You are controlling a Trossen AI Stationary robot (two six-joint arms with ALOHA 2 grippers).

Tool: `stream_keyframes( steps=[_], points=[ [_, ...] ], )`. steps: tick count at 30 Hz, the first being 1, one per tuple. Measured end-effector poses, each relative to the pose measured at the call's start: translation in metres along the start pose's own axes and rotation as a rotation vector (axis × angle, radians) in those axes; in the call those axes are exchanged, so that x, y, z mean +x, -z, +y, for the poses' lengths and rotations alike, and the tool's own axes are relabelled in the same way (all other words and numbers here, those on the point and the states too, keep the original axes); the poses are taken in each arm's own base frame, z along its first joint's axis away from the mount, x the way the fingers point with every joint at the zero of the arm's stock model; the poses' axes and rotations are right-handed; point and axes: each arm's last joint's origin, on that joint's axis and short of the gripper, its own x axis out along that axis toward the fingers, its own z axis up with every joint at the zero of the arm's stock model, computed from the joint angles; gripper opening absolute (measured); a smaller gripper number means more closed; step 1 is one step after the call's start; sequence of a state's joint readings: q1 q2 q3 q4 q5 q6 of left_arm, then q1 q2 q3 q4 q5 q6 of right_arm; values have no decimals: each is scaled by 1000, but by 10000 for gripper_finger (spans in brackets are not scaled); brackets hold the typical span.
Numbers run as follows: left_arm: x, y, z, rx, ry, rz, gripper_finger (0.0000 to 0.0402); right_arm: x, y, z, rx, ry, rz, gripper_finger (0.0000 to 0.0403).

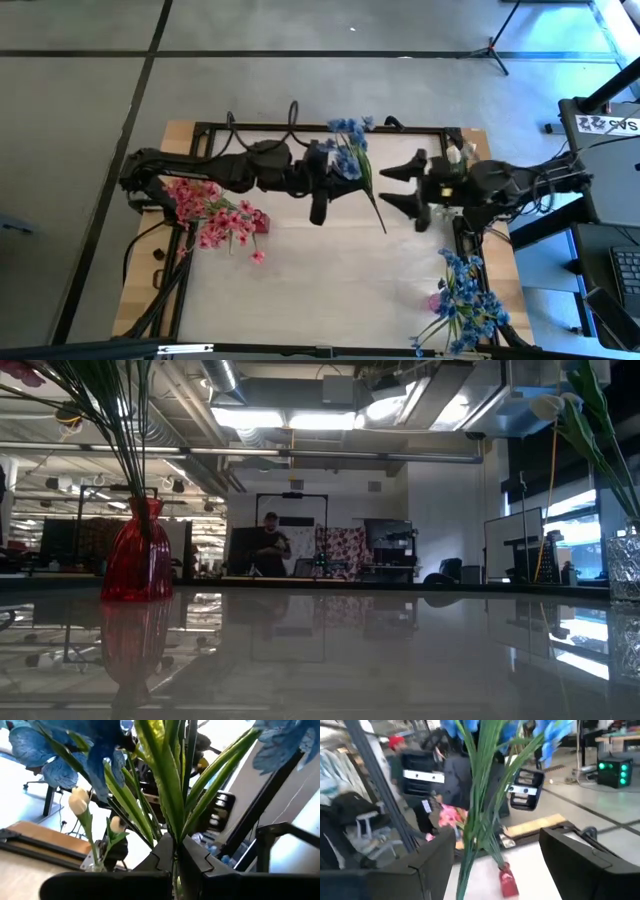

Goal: Sort flowers into vase by color
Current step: Put the blue flowers into the violet vase

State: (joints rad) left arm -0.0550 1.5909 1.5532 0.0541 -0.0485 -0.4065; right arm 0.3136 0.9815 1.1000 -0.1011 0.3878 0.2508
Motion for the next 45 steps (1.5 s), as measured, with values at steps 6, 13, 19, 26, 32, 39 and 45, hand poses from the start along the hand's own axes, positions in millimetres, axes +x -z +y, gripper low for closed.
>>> stream_keyframes(
  steps=[6,13,19,26,32,39,45],
  points=[
    [14,15,7,3,-32,37,6,12,3,-2,6,6,-7,287],
    [21,24,11,4,-53,55,6,20,-4,3,55,-16,-119,287],
    [25,29,14,25,-81,68,6,43,9,3,49,23,-93,261],
    [24,29,12,38,-74,67,26,42,8,1,86,58,-112,122],
    [23,31,7,28,-27,98,73,36,2,2,27,32,-137,17],
    [2,14,-16,25,34,53,128,-8,-27,-4,60,-97,-210,9],
    [-20,-6,-36,114,103,-28,145,-62,-45,-7,64,-296,-233,5]
  ],
)
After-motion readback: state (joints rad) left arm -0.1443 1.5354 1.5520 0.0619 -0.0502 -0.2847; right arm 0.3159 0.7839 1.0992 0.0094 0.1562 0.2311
